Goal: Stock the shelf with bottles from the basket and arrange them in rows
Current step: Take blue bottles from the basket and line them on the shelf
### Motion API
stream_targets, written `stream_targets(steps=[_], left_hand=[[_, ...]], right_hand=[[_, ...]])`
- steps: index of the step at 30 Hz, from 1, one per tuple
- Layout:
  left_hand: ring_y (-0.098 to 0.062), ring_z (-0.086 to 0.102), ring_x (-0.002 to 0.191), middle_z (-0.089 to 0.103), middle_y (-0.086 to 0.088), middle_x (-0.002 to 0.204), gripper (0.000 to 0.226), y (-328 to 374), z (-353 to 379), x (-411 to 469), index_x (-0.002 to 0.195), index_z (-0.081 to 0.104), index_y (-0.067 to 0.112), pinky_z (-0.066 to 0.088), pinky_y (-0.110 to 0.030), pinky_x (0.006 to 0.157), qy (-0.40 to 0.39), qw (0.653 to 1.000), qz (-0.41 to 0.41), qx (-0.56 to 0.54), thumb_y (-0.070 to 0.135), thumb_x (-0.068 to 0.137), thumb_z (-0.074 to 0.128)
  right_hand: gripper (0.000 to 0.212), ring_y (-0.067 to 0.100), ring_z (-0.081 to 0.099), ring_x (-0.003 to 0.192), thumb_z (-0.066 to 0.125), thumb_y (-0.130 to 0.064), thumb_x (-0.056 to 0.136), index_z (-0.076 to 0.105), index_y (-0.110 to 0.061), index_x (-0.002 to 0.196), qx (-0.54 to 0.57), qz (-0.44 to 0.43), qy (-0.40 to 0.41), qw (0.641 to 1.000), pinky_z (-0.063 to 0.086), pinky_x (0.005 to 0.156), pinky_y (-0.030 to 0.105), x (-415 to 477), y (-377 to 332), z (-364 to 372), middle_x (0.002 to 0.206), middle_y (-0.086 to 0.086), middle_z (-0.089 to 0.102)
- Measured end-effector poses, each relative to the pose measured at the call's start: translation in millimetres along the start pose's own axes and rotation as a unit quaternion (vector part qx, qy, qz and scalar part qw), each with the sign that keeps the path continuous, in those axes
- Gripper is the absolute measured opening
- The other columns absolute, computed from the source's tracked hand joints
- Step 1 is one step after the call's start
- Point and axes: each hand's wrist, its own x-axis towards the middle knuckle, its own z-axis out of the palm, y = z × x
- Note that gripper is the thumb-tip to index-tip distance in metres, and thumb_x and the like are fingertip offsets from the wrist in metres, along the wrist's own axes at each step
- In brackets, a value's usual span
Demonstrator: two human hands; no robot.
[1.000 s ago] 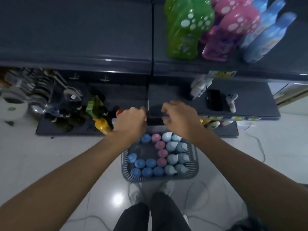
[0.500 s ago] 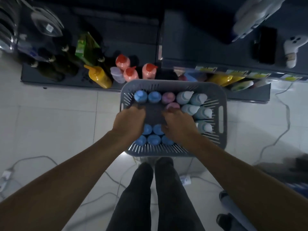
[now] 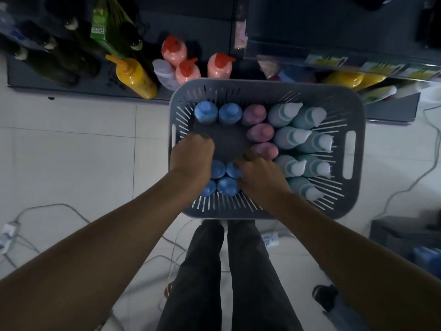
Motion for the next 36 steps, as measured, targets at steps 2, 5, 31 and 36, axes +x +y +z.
stream_targets(steps=[2, 5, 31, 36], left_hand=[[-0.032, 0.068, 0.088, 0.066, -0.013, 0.096, 0.010, 1, 3, 2, 0.099, 0.067, 0.007, 0.041, -0.035, 0.060, -0.004, 1.000, -0.002, 0.008, 0.003, 0.095, 0.058], [-0.032, 0.068, 0.087, 0.066, -0.013, 0.093, 0.013, 1, 6, 2, 0.097, 0.069, 0.007, 0.040, -0.034, 0.060, 0.000, 1.000, -0.001, 0.010, 0.004, 0.097, 0.056], [-0.034, 0.065, 0.107, 0.065, -0.014, 0.115, 0.027, 19, -199, -76, 0.111, 0.067, 0.009, 0.037, -0.035, 0.067, 0.139, 0.989, 0.048, 0.024, -0.002, 0.087, 0.063], [-0.038, 0.065, 0.107, 0.065, -0.017, 0.113, 0.022, 32, -262, -109, 0.106, 0.068, 0.006, 0.041, -0.036, 0.067, 0.175, 0.980, 0.094, 0.012, -0.003, 0.087, 0.059]], right_hand=[[0.032, 0.033, 0.064, 0.100, 0.056, -0.019, 0.092, 0.060, -0.016, 0.124, -0.002, 0.001, 0.005, 1.000, 0.053, 0.070, 0.040, 1, 1, 1, 0.123, 0.008, 0.055], [0.032, 0.031, 0.065, 0.097, 0.059, -0.020, 0.090, 0.059, -0.017, 0.122, -0.008, 0.000, 0.025, 1.000, 0.046, 0.064, 0.036, -1, 0, 3, 0.119, 0.007, 0.059], [0.023, 0.033, 0.066, 0.088, 0.067, -0.030, 0.077, 0.068, -0.019, 0.097, -0.037, -0.014, 0.214, 0.976, 0.051, 0.067, 0.036, -85, -6, -191, 0.097, 0.005, 0.068], [0.021, 0.033, 0.062, 0.083, 0.068, -0.030, 0.073, 0.066, -0.023, 0.092, -0.047, -0.001, 0.260, 0.965, 0.044, 0.065, 0.034, -128, -8, -255, 0.090, 0.003, 0.066]])
